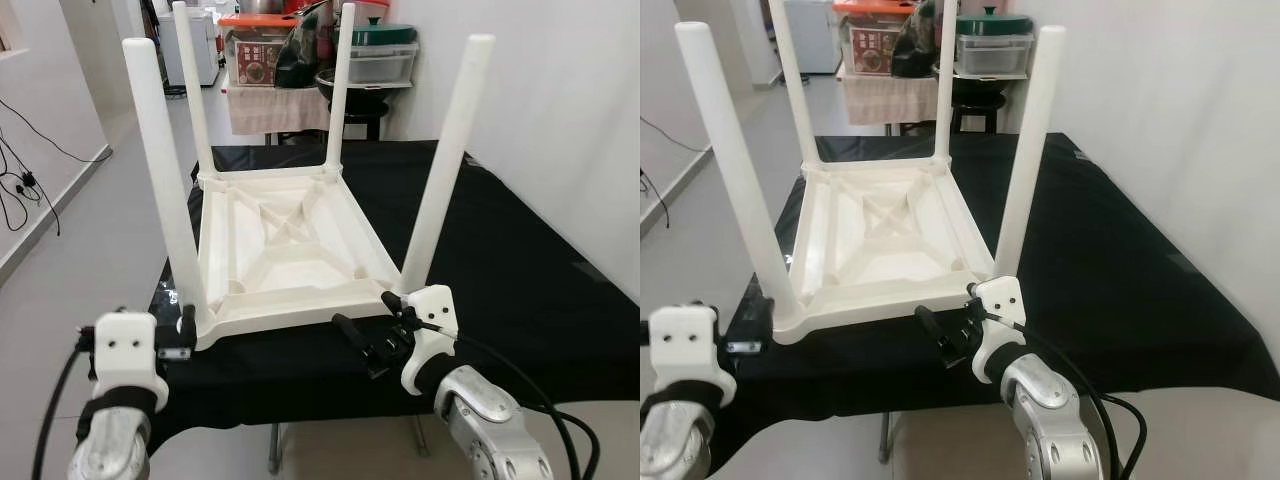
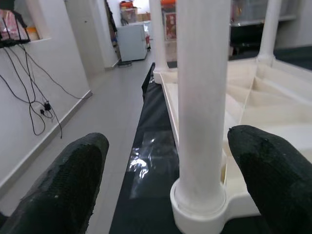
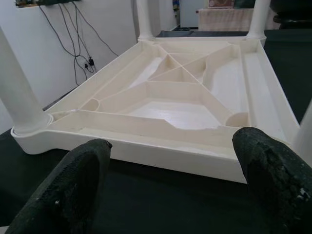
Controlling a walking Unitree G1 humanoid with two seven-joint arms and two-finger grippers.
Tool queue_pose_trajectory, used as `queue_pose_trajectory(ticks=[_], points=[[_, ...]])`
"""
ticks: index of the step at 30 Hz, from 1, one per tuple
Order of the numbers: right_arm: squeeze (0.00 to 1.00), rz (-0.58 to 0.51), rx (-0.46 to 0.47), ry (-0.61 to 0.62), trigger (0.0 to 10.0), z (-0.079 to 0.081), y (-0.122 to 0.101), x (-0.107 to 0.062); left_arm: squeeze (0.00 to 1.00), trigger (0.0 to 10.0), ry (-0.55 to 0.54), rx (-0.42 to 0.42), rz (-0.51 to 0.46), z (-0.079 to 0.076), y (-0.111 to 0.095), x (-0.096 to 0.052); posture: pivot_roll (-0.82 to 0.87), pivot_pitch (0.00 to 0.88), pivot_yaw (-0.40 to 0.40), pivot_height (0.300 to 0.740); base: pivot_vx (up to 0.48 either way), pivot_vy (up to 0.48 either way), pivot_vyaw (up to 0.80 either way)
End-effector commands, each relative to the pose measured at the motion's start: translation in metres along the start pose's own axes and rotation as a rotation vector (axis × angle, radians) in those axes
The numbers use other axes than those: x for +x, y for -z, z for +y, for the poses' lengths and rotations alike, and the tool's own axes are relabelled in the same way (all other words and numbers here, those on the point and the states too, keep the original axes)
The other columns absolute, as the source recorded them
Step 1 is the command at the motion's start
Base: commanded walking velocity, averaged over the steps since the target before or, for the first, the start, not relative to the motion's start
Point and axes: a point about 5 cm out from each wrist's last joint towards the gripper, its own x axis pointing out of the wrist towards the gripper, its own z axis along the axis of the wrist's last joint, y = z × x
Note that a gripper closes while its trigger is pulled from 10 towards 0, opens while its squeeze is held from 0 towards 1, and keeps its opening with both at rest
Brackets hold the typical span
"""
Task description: Building children table
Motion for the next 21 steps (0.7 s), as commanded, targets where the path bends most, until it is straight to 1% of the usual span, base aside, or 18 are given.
queue_pose_trajectory(ticks=[1, 3, 4, 5, 6, 7, 8, 9, 10, 12, 13, 15, 17, 18, 20, 21], points=[[0.0, -0.009, 0.0, -0.009, 10.0, 0.001, -0.001, 0.002, 1.0, 10.0, -0.041, -0.019, 0.018, 0.006, 0.006, 0.002, -0.03, 0.009, -0.03, 0.74, 0.0, 0.0, 0.0], [0.0, -0.009, -0.004, -0.003, 10.0, -0.002, -0.002, 0.004, 1.0, 10.0, -0.069, -0.048, 0.025, 0.009, 0.008, 0.009, -0.04, 0.005, -0.032, 0.74, 0.0, 0.0, 0.0], [0.0, -0.009, -0.004, -0.003, 10.0, -0.002, -0.002, 0.004, 1.0, 10.0, -0.069, -0.048, 0.025, 0.009, 0.008, 0.009, -0.04, 0.005, -0.032, 0.74, 0.0, 0.0, 0.0], [0.0, -0.007, 0.004, 0.003, 10.0, -0.006, -0.003, 0.006, 0.0, 10.0, -0.051, -0.052, 0.034, 0.004, 0.01, 0.015, -0.04, 0.004, -0.031, 0.74, 0.0, 0.0, 0.0], [0.0, -0.012, 0.021, -0.001, 10.0, -0.008, -0.003, 0.005, 0.0, 10.0, -0.016, -0.06, 0.037, -0.001, 0.011, 0.015, -0.04, 0.003, -0.031, 0.74, 0.0, 0.0, 0.0], [0.0, -0.012, 0.021, -0.001, 10.0, -0.008, -0.003, 0.005, 0.0, 10.0, -0.016, -0.06, 0.037, -0.001, 0.011, 0.015, -0.04, 0.003, -0.031, 0.74, 0.0, 0.0, 0.0], [0.0, -0.025, 0.04, -0.018, 10.0, -0.01, -0.004, 0.004, 0.0, 10.0, 0.057, -0.058, 0.045, -0.012, 0.012, 0.011, -0.04, 0.004, -0.03, 0.74, 0.0, 0.0, 0.0], [0.0, -0.031, 0.041, -0.027, 10.0, -0.01, -0.004, 0.003, 0.0, 10.0, 0.087, -0.053, 0.048, -0.016, 0.013, 0.009, -0.04, 0.004, -0.03, 0.74, 0.0, 0.0, 0.0], [0.0, -0.031, 0.041, -0.027, 10.0, -0.01, -0.004, 0.003, 0.0, 10.0, 0.087, -0.053, 0.048, -0.016, 0.013, 0.009, -0.04, 0.004, -0.03, 0.74, 0.0, 0.0, 0.0], [0.0, -0.008, 0.005, -0.072, 10.0, -0.004, 0.001, 0.0, 0.0, 10.0, 0.209, -0.035, 0.065, -0.029, 0.016, -0.001, -0.03, 0.004, -0.03, 0.74, 0.0, 0.0, 0.8], [0.0, -0.008, 0.005, -0.072, 10.0, -0.004, 0.001, 0.0, 0.0, 10.0, 0.209, -0.035, 0.065, -0.029, 0.016, -0.001, -0.03, 0.004, -0.03, 0.74, 0.0, 0.0, 0.8], [0.0, 0.004, -0.003, -0.085, 10.0, 0.0, 0.005, -0.001, 0.0, 10.0, 0.267, -0.031, 0.07, -0.035, 0.018, -0.007, -0.03, 0.005, -0.03, 0.74, 0.0, 0.0, 0.8], [0.0, 0.004, 0.001, -0.085, 10.0, 0.0, 0.006, -0.001, 0.0, 10.0, 0.272, -0.028, 0.073, -0.034, 0.018, -0.007, -0.03, 0.005, -0.03, 0.74, 0.0, 0.0, 0.8], [0.0, 0.001, 0.025, -0.075, 10.0, -0.001, 0.006, 0.0, 0.0, 10.0, 0.271, -0.027, 0.077, -0.033, 0.019, -0.008, -0.03, 0.002, -0.029, 0.74, 0.0, 0.0, 0.0], [0.0, 0.0, 0.041, -0.068, 10.0, -0.002, 0.006, 0.001, 0.0, 10.0, 0.27, -0.027, 0.08, -0.032, 0.02, -0.008, -0.03, 0.002, -0.029, 0.74, 0.0, 0.0, 0.0], [0.0, 0.007, 0.04, -0.06, 10.0, -0.003, 0.007, 0.002, 0.0, 10.0, 0.269, -0.028, 0.082, -0.032, 0.021, -0.007, -0.03, 0.0, -0.027, 0.74, 0.0, -0.36, 0.0]])
